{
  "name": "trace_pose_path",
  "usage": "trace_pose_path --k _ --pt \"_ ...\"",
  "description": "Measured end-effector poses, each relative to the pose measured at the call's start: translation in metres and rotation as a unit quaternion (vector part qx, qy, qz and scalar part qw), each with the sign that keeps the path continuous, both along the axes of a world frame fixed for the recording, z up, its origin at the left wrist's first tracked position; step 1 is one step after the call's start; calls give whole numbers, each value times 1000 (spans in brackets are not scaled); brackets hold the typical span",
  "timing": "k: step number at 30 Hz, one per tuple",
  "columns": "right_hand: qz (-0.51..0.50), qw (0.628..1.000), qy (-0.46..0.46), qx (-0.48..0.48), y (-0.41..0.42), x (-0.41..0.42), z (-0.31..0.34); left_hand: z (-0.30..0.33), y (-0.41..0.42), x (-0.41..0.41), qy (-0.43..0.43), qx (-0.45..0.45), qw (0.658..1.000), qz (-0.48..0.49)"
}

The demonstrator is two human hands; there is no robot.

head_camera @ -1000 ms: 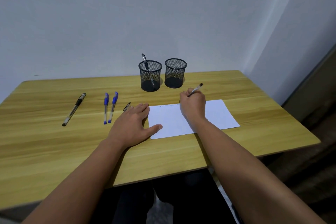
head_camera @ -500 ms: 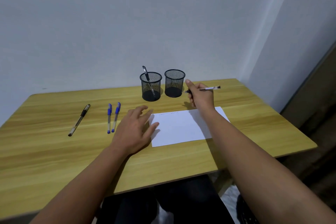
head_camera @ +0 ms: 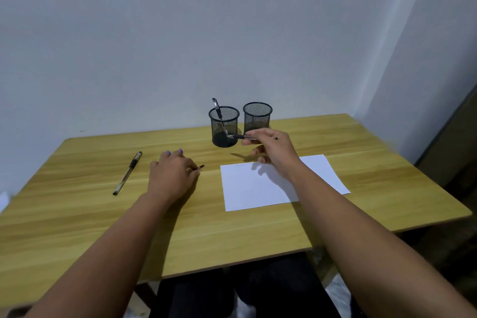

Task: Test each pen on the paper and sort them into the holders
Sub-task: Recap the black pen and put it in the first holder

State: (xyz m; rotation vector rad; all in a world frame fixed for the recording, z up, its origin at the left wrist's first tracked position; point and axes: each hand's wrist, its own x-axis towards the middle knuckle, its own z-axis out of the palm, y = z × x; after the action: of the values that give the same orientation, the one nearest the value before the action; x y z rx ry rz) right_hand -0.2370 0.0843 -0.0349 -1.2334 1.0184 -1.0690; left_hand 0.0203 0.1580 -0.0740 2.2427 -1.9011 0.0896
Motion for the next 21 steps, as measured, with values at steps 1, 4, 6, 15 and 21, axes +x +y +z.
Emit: trace_pose_path --k 1,4,6,15,21 --pt "3 1000 8 -6 1 0 -2 -1 -1 1 8 -2 1000 -2" --pt "21 999 23 -25 3 0 -5 0 -1 2 18 -24 999 -11" --pt "34 998 42 -35 3 -2 -6 3 1 0 48 -57 997 -20" --pt "49 987 125 -90 5 -1 -1 33 -3 -12 252 -142 954 -82" --pt "45 985 130 -103 7 -1 7 46 -4 -16 248 -144 952 -108"
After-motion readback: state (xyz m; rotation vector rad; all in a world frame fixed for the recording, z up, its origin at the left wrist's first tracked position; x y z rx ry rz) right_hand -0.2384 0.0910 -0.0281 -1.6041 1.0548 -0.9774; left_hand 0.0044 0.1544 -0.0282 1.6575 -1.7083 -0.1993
